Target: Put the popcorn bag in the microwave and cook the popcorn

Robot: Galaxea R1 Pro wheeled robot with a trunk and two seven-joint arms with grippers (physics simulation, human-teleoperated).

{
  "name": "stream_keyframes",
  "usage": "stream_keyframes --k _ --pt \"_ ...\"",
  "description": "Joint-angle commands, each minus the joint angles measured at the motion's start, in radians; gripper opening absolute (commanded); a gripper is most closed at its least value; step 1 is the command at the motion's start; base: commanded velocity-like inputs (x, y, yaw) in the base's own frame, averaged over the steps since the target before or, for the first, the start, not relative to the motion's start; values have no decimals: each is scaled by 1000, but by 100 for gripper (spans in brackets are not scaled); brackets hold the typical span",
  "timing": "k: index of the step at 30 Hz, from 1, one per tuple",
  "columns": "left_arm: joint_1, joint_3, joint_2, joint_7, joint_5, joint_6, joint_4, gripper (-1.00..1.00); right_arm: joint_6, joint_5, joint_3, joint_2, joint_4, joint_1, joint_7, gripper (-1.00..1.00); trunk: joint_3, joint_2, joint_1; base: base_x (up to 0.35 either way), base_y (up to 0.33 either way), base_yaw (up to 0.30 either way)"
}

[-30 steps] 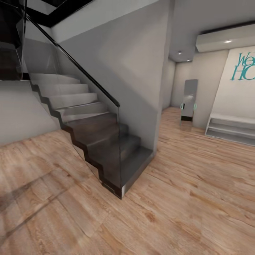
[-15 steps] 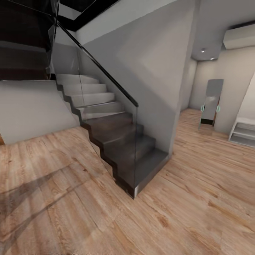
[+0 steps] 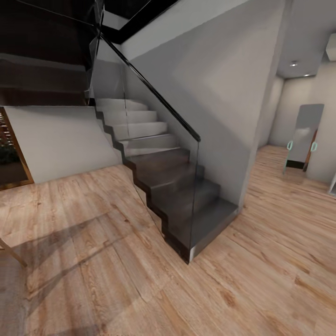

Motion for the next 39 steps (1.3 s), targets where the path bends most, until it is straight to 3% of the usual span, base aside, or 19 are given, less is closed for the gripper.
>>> stream_keyframes --k 1,20,26,33,39 --pt "0 2 0 0 5 -1 -1 100 2 3 2 -1 0 0 0 100 -1 0 0 0 0 165" --pt "0 3 -1 -1 4 -1 -1 100 -6 7 4 -7 0 0 -12 100 -1 0 0 0 0 276" --pt "0 0 0 -1 6 0 -3 100 -40 9 12 -1 0 0 -25 100 -1 0 0 0 0 300" --pt "0 -6 34 2 -2 0 -4 100 -53 9 8 -5 1 0 -26 100 -1 0 0 0 0 300" --pt "0 -6 34 3 -2 0 -2 100 -59 12 11 -4 6 0 -28 100 -1 0 0 0 0 300"
